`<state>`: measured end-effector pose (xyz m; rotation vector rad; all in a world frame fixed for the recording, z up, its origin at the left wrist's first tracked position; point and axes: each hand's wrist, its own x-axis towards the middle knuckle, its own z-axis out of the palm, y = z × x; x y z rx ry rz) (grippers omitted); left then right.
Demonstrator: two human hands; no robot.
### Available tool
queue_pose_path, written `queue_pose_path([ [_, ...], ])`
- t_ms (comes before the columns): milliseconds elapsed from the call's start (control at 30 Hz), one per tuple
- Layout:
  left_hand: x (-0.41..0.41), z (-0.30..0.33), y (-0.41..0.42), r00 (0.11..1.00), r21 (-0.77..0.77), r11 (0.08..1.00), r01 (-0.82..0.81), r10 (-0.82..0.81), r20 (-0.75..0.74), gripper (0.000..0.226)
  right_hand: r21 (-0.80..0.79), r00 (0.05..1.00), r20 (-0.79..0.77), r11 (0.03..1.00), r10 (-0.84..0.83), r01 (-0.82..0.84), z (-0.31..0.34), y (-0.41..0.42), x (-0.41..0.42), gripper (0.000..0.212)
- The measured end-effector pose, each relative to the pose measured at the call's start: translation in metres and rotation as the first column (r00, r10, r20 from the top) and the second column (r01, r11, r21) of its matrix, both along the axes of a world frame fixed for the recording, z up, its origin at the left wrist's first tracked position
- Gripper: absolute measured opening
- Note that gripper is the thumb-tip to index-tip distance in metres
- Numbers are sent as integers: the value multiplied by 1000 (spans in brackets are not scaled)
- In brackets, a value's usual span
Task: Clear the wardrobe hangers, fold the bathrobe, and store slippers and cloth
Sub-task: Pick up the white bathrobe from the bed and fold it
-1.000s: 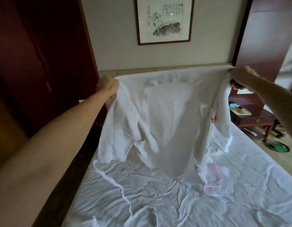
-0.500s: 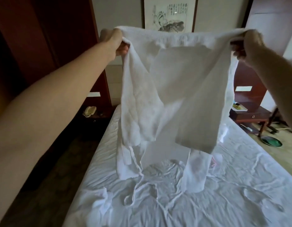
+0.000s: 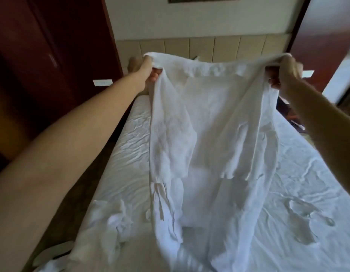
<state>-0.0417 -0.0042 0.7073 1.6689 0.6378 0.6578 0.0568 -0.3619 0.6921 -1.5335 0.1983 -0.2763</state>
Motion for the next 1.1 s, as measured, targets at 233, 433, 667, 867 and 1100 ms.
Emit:
queue_pose_path([
  [233,139,-132,22,980,-9,1000,-9,7,-201,38,-1,980,-198,999,35,-36,-122,27,121,25],
  [433,235,-244,50,948,-85,992,-89,59,-311,35,-40,941,-331,996,67,-85,-218,61,238,37],
  [667,239,-367,62,918,-232,965,-121,20,-396,29,6,885,-457,995,92,-101,-332,74,261,33],
  [867,143,-479,29,865,-328,929,-172,-17,-501,20,86,796,-604,996,38,17,-446,31,156,28],
  [1100,-42,-623,-24,629,-235,970,-58,-147,-763,23,-63,544,-822,976,-168,207,-594,-45,-39,25],
])
